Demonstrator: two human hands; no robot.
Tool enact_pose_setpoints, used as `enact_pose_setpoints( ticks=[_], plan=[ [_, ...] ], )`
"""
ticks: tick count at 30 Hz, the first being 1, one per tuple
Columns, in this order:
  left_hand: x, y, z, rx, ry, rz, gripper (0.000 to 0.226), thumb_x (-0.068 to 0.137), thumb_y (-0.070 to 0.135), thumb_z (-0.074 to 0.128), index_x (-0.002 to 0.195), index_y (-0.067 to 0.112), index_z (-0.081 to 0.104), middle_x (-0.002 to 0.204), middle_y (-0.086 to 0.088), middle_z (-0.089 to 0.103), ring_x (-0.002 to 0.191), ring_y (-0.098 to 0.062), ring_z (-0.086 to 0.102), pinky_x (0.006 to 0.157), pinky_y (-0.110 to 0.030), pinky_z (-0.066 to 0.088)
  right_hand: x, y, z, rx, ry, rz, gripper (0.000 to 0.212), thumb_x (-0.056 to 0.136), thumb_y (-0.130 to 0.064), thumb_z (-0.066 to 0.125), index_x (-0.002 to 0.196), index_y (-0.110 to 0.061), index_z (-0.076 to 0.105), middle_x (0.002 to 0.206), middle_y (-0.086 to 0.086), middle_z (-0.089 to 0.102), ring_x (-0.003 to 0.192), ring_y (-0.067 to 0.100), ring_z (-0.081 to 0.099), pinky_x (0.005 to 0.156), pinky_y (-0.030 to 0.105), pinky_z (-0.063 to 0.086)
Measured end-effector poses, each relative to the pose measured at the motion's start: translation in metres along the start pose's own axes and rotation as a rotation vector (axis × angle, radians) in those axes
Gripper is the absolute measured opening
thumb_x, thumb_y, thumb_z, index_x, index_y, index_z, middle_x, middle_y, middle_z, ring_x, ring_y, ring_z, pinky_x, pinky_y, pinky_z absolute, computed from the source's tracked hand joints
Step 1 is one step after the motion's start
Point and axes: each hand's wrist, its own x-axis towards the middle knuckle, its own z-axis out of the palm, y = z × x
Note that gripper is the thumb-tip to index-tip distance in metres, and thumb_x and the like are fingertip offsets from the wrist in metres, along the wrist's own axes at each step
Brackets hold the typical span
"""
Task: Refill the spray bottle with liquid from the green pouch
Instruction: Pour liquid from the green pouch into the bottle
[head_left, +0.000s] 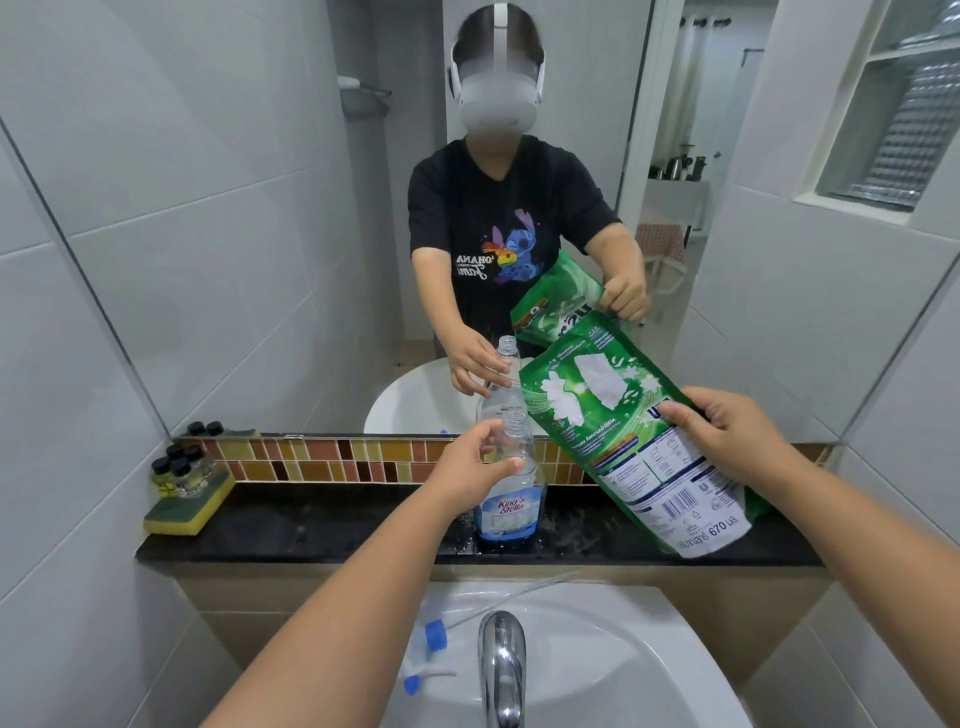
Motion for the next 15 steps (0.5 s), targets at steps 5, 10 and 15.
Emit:
enact_pose_setpoints(
  ticks=[5,10,15],
  plan=[
    [0.006,0.000,-0.007,-0.017,-0.061,-0.049,0.060,0.078,0.036,0.079,0.131,0.032,0.050,0.128,0.010,0.059,0.122,-0.014,0.050,0.100,-0.041,0.044,-0.011,-0.001,0.002,0.194,0.102,0.005,0.022,0.092,-0.037,0.056,0.084,-0.021,0.069,0.077,-0.004,0.076,0.070,0.012,0.071,0.059,0.030,0.053],
    [0.002,0.012,-0.022,-0.134,-0.030,-0.039,0.066,0.073,0.037,0.083,0.126,0.047,0.045,0.119,0.022,0.058,0.120,-0.012,0.051,0.100,-0.041,0.044,-0.026,-0.004,0.015,0.487,0.246,-0.008,0.024,0.090,-0.040,0.056,0.091,-0.020,0.069,0.085,0.000,0.077,0.078,0.019,0.074,0.059,0.028,0.058],
    [-0.019,0.055,-0.047,-0.194,0.236,0.143,0.044,0.077,0.042,0.077,0.117,0.047,0.058,0.114,0.024,0.063,0.111,-0.001,0.055,0.096,-0.036,0.048,-0.036,-0.014,0.034,0.716,0.346,-0.001,0.025,0.094,-0.032,0.055,0.096,-0.011,0.070,0.094,0.013,0.076,0.088,0.030,0.072,0.071,0.041,0.061]
  ],
)
